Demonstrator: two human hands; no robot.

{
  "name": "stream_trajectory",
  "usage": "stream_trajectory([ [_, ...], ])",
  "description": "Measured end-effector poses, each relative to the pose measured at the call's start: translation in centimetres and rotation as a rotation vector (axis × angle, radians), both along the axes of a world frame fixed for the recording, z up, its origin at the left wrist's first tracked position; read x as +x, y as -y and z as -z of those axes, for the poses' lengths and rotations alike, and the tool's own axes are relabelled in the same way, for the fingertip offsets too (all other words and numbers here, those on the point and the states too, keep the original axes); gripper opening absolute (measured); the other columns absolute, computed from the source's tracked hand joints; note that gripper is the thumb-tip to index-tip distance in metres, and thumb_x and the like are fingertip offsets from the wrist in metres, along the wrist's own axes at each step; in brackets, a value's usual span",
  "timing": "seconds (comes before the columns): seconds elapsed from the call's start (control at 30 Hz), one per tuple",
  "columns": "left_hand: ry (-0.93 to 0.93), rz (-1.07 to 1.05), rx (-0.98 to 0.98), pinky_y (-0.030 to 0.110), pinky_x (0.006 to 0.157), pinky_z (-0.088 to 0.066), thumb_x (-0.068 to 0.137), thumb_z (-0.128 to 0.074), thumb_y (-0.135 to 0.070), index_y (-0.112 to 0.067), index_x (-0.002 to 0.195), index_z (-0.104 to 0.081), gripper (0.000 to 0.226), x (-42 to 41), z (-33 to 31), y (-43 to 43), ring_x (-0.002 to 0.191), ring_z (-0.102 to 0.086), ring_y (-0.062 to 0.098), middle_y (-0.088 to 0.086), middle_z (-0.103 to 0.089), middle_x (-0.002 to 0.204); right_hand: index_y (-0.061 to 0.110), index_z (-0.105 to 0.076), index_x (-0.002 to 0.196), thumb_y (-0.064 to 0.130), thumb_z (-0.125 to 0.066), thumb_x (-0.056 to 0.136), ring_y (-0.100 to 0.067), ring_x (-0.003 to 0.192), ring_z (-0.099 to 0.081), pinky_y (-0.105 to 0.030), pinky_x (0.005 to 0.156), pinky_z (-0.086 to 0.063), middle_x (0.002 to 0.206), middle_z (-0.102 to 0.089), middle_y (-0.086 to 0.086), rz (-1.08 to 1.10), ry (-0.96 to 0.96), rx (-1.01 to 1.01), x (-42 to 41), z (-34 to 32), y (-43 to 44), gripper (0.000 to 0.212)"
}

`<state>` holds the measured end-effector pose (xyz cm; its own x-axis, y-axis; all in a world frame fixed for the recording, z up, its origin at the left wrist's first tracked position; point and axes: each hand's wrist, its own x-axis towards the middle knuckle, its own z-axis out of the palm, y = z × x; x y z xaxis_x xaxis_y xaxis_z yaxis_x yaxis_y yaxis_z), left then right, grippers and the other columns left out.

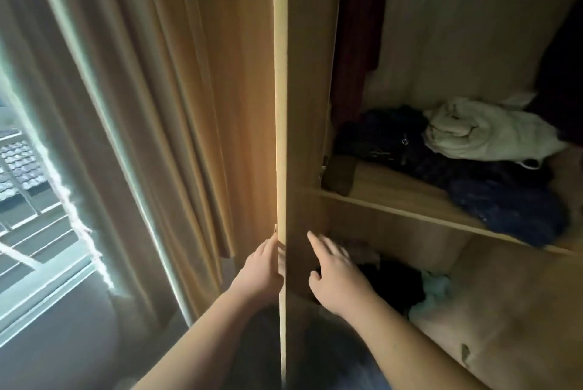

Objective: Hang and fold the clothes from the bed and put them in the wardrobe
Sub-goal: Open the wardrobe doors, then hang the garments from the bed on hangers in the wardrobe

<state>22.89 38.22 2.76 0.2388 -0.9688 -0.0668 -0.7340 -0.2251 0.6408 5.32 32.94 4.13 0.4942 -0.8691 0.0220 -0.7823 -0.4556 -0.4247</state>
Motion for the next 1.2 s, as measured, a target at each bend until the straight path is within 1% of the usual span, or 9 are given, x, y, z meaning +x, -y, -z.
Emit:
stream_trajectory([
  [0.13,0.149,0.064,0.188,0.047,0.11,-0.039,0.086,-0.053,-0.03,-0.021,0.158,-0.006,0.087,-1.8,3.0,-3.5,0.14,-0.036,0.033,0.008,-0.027,0.159,0.041,-0.003,0.154,0.033,-0.045,0.094,-0.023,0.149,-0.016,-0.041,0.116,-0.03,0.163,-0.013,0.008,0.157,-0.023,0.021,-4.6,1.7,-3.2,0.074],
  [0.2,0.231,0.196,0.258,0.047,0.107,-0.039,0.086,-0.051,-0.028,-0.021,0.155,-0.012,0.08,-4.7,4.5,-4.5,0.138,-0.036,0.034,0.008,-0.03,0.157,0.037,-0.005,0.155,0.032,-0.044,0.094,-0.021,0.149,-0.014,-0.041,0.117,-0.029,0.164,-0.012,0.006,0.258,-0.053,0.048,-8.0,2.9,-5.7,0.073],
  [0.27,0.266,0.354,0.283,0.046,0.112,-0.034,0.087,-0.047,-0.025,-0.021,0.156,-0.015,0.076,-8.6,5.7,-5.0,0.144,-0.029,0.032,0.007,-0.025,0.16,0.034,-0.007,0.156,0.031,-0.044,0.093,-0.021,0.148,-0.015,-0.04,0.115,-0.031,0.163,-0.014,0.004,0.358,-0.093,0.066,-11.8,3.9,-9.0,0.073],
  [0.43,0.329,0.725,0.13,0.045,0.119,-0.023,0.093,-0.043,-0.032,-0.026,0.158,-0.01,0.073,-20.1,5.5,-6.0,0.15,-0.017,0.028,0.003,-0.016,0.165,0.033,-0.011,0.154,0.033,-0.047,0.091,-0.021,0.145,-0.02,-0.039,0.109,-0.036,0.162,-0.016,0.003,0.653,-0.173,0.078,-22.3,4.4,-18.2,0.073],
  [0.63,0.432,1.086,-0.07,0.045,0.12,-0.019,0.099,-0.035,-0.047,-0.025,0.157,-0.012,0.066,-32.4,4.7,-12.0,0.151,-0.014,0.027,0.003,-0.018,0.164,0.029,-0.019,0.155,0.031,-0.05,0.089,-0.023,0.142,-0.025,-0.037,0.111,-0.035,0.159,-0.024,0.0,1.017,-0.131,0.056,-32.6,4.0,-30.1,0.073],
  [0.83,0.48,1.317,-0.149,0.04,0.118,-0.024,0.099,-0.038,-0.046,-0.024,0.156,-0.017,0.065,-43.6,4.9,-20.2,0.148,-0.02,0.024,0.001,-0.022,0.162,0.028,-0.018,0.155,0.034,-0.048,0.094,-0.021,0.146,-0.018,-0.04,0.113,-0.033,0.161,-0.021,0.0,1.271,-0.101,0.074,-41.1,5.4,-43.1,0.068],
  [0.97,0.462,1.451,-0.152,0.041,0.116,-0.026,0.1,-0.039,-0.047,-0.024,0.156,-0.019,0.064,-52.8,5.3,-28.1,0.146,-0.024,0.025,0.003,-0.025,0.161,0.023,-0.016,0.156,0.035,-0.045,0.092,-0.024,0.146,-0.022,-0.039,0.117,-0.024,0.161,-0.021,-0.005,1.356,-0.136,0.113,-47.0,6.8,-53.0,0.071],
  [1.07,0.436,1.6,-0.142,0.041,0.117,-0.026,0.1,-0.04,-0.046,-0.023,0.156,-0.02,0.064,-59.8,6.0,-35.9,0.148,-0.021,0.023,0.003,-0.024,0.162,0.023,-0.019,0.155,0.033,-0.042,0.089,-0.023,0.141,-0.03,-0.034,0.116,-0.025,0.158,-0.028,-0.003,1.406,-0.147,0.148,-51.5,7.8,-60.8,0.071],
  [1.2,0.419,1.774,-0.181,0.039,0.104,-0.04,0.097,-0.044,-0.04,-0.021,0.144,-0.039,0.051,-67.7,6.8,-45.2,0.13,-0.042,0.023,0.002,-0.046,0.142,0.019,-0.03,0.151,0.033,-0.049,0.086,-0.028,0.129,-0.04,-0.035,0.109,-0.033,0.146,-0.041,-0.006,1.512,-0.129,0.17,-56.6,9.3,-70.5,0.069],
])
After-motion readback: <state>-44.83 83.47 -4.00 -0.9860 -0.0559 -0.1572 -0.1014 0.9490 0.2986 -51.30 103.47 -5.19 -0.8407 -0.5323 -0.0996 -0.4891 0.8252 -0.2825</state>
